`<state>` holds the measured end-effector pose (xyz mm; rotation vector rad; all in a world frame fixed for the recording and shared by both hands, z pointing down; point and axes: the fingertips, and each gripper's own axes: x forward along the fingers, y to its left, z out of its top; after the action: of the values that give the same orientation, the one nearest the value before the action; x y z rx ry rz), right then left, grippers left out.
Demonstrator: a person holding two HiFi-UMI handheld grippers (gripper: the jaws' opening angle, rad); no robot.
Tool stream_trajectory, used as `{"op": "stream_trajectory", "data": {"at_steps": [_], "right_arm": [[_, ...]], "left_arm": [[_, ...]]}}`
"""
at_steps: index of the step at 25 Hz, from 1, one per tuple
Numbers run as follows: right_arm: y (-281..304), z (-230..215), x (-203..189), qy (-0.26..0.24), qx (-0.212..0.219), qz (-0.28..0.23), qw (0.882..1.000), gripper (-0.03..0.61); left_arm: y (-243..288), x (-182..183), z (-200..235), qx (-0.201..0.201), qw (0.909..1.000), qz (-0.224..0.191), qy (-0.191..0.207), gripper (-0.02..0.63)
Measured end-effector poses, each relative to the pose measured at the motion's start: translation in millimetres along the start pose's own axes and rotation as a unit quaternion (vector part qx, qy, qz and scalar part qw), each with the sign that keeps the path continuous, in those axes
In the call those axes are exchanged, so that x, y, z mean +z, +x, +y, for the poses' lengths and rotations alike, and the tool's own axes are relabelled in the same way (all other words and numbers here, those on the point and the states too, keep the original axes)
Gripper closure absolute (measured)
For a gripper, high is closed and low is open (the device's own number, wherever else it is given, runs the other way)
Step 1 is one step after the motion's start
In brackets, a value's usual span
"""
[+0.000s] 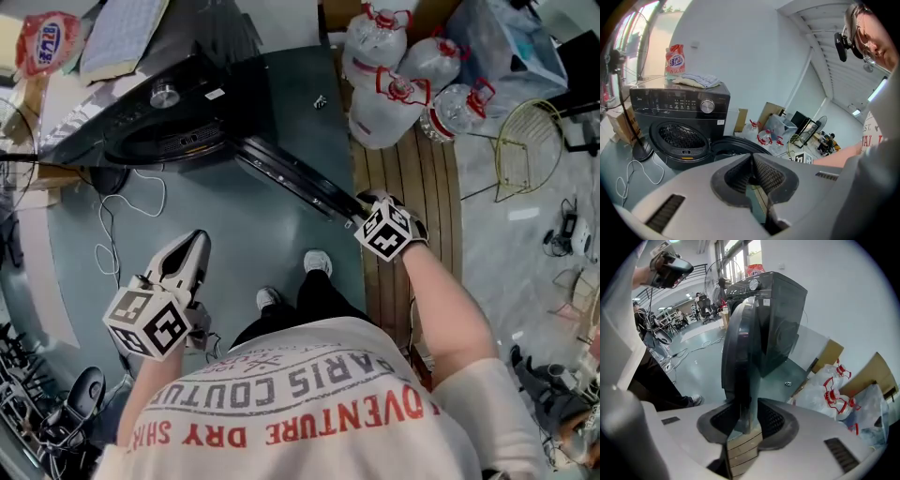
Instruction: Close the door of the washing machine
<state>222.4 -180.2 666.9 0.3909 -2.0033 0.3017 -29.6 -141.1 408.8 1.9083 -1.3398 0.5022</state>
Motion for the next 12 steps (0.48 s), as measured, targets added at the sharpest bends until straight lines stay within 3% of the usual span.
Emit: {"op": "stream_trajectory", "data": {"at_steps": [2,12], "right_arm": [[-1.1,1.9,0.6,-0.009,0.003,0.000,1.000,0.484],[-1.2,4.2,0.2,0.030,0.024,0.004,0.999,0.494]], "left_arm": [[1.1,3.9,1.7,0.005,1.0000,-0.003,-0.001,0.575],[9.4,5.7,-1.2,0.003,0.9999,-0.015,-0.003,0.575]]}}
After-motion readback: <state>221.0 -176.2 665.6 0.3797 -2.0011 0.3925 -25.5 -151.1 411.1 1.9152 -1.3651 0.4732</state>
